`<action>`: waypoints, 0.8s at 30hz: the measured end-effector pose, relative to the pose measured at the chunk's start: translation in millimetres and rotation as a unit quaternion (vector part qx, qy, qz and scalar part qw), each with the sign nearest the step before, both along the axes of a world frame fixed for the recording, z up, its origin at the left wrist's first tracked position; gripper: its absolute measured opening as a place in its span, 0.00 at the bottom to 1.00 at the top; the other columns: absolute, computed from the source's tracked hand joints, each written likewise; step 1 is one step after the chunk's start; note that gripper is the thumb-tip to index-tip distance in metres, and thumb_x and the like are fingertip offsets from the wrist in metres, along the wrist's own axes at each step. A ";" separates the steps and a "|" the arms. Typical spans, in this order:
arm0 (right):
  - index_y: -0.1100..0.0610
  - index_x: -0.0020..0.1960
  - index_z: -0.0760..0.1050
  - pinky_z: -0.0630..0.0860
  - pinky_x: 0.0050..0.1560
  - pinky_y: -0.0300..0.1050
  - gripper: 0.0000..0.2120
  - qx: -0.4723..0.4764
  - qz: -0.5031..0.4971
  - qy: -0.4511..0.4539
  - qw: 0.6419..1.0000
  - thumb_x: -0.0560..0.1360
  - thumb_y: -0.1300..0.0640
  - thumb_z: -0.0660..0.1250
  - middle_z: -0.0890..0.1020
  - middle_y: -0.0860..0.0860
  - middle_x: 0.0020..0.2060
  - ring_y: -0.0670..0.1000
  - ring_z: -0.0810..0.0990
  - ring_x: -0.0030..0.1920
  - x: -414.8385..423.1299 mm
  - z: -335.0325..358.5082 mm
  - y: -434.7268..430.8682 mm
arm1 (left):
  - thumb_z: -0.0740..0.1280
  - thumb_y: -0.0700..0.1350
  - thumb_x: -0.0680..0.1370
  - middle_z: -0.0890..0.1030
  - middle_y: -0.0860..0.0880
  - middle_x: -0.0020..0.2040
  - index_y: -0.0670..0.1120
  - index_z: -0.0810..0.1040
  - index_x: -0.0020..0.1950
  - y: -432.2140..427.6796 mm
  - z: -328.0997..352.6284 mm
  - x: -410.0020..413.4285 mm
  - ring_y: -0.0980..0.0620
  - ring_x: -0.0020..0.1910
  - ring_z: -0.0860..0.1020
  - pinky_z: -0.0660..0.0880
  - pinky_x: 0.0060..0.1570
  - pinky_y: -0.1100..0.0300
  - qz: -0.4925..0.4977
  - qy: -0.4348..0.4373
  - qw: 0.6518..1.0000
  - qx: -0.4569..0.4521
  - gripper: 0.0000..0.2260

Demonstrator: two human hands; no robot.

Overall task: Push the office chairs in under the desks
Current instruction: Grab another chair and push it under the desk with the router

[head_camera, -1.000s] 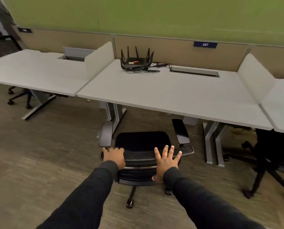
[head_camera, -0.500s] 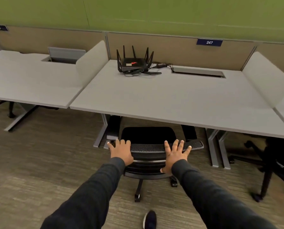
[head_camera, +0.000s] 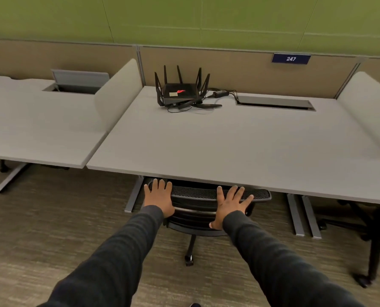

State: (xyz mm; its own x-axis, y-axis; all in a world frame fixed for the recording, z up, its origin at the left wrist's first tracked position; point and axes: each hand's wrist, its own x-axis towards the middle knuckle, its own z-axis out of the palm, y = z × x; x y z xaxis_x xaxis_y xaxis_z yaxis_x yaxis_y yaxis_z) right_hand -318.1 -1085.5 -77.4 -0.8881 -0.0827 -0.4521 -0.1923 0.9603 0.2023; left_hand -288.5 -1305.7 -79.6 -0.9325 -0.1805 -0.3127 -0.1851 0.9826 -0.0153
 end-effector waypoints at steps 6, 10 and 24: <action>0.53 0.80 0.29 0.44 0.67 0.83 0.65 0.011 -0.015 -0.012 1.000 0.66 0.33 0.73 0.39 0.71 0.77 0.76 0.37 0.75 -23.5 -3.9 -22.0 | 0.68 0.53 0.75 0.52 0.41 0.82 0.46 0.51 0.82 -19.3 -3.2 -31.6 0.38 0.81 0.46 0.46 0.76 0.34 -0.015 -0.005 1.000 -0.001 0.40; 0.53 0.80 0.30 0.44 0.67 0.83 0.65 0.014 -0.017 -0.013 1.000 0.66 0.32 0.74 0.39 0.71 0.77 0.76 0.37 0.75 -23.0 -5.9 -36.6 | 0.69 0.54 0.74 0.50 0.41 0.82 0.46 0.50 0.82 -34.3 -7.5 -33.7 0.38 0.81 0.44 0.46 0.76 0.33 -0.022 -0.014 1.000 0.001 0.43; 0.48 0.80 0.30 0.40 0.73 0.75 0.55 -0.121 0.036 0.066 0.990 0.73 0.33 0.67 0.33 0.64 0.78 0.70 0.34 0.77 53.9 1.8 -138.8 | 0.68 0.55 0.77 0.38 0.43 0.83 0.52 0.33 0.82 -118.4 0.6 47.5 0.40 0.81 0.38 0.40 0.77 0.36 -0.062 0.051 0.994 0.068 0.49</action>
